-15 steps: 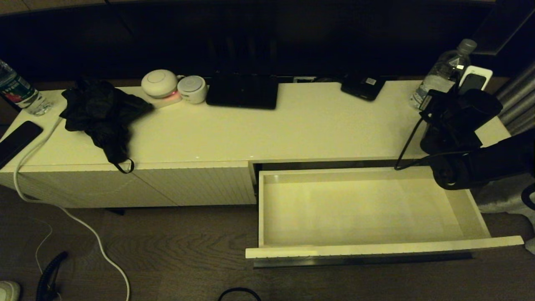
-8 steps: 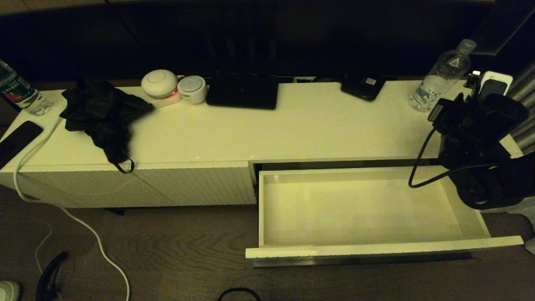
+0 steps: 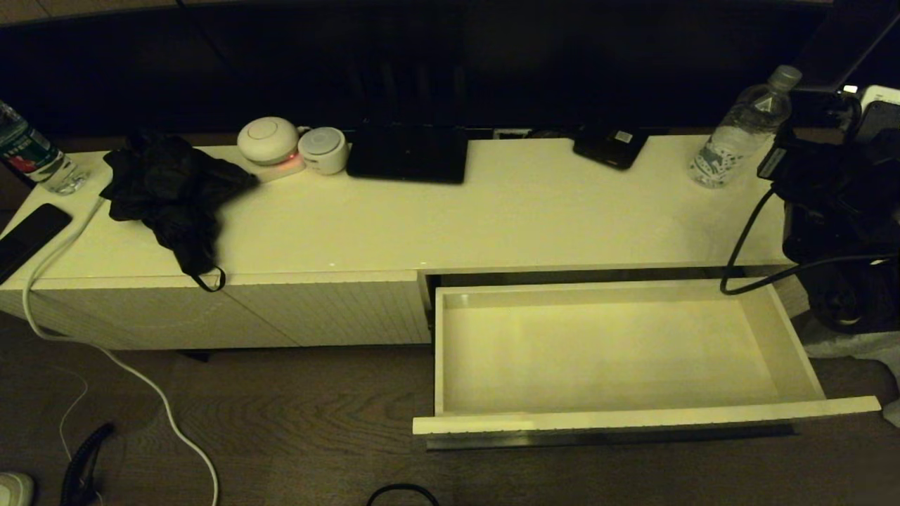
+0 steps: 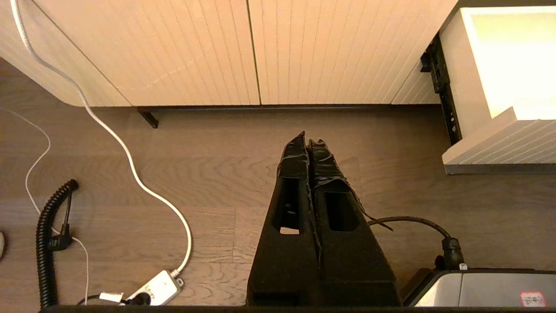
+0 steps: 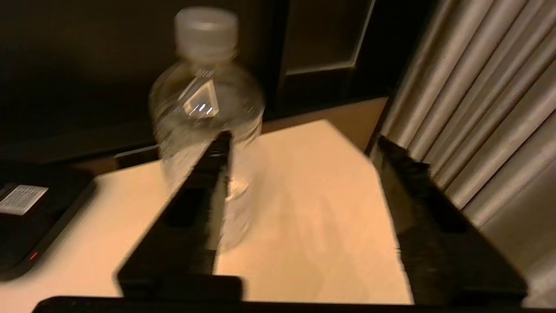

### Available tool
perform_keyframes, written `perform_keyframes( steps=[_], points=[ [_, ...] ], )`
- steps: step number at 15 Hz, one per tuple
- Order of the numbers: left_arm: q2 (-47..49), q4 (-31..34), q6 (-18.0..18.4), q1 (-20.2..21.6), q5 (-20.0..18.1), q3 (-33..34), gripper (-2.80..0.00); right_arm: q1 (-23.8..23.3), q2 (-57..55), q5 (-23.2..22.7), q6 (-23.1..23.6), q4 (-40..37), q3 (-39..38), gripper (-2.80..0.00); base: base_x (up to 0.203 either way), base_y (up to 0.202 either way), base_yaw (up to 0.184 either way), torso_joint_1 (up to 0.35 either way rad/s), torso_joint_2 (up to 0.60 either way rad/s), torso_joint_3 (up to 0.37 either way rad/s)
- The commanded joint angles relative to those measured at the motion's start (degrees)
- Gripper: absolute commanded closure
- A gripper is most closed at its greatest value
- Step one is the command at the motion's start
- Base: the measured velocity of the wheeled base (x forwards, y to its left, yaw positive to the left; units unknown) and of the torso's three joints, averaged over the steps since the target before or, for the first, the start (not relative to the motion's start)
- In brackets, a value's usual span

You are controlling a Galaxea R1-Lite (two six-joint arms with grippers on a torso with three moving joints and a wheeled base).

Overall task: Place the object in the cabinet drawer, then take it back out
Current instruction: Put the mineral water in the drawer

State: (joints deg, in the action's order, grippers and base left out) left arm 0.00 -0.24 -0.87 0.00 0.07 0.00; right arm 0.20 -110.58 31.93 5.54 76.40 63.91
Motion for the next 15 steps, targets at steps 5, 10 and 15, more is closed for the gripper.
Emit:
perform_keyframes(
  steps=[5, 10, 15],
  points=[
    [-0.1, 0.0, 0.0, 0.0, 0.0, 0.1, 0.00, -0.4, -2.1, 0.1, 0.7, 0.3, 2.0, -2.80, 0.000, 0.000, 0.000, 0.000, 0.00, 0.000],
    [-0.1, 0.0, 0.0, 0.0, 0.0, 0.0, 0.00, -0.3, -1.8, 0.0, 0.4, 0.3, 0.7, -2.80, 0.000, 0.000, 0.000, 0.000, 0.00, 0.000],
    [-0.1, 0.0, 0.0, 0.0, 0.0, 0.1, 0.00, -0.4, -2.7, -3.1, -3.0, -7.9, 5.4, -2.80, 0.000, 0.000, 0.000, 0.000, 0.00, 0.000]
  ],
)
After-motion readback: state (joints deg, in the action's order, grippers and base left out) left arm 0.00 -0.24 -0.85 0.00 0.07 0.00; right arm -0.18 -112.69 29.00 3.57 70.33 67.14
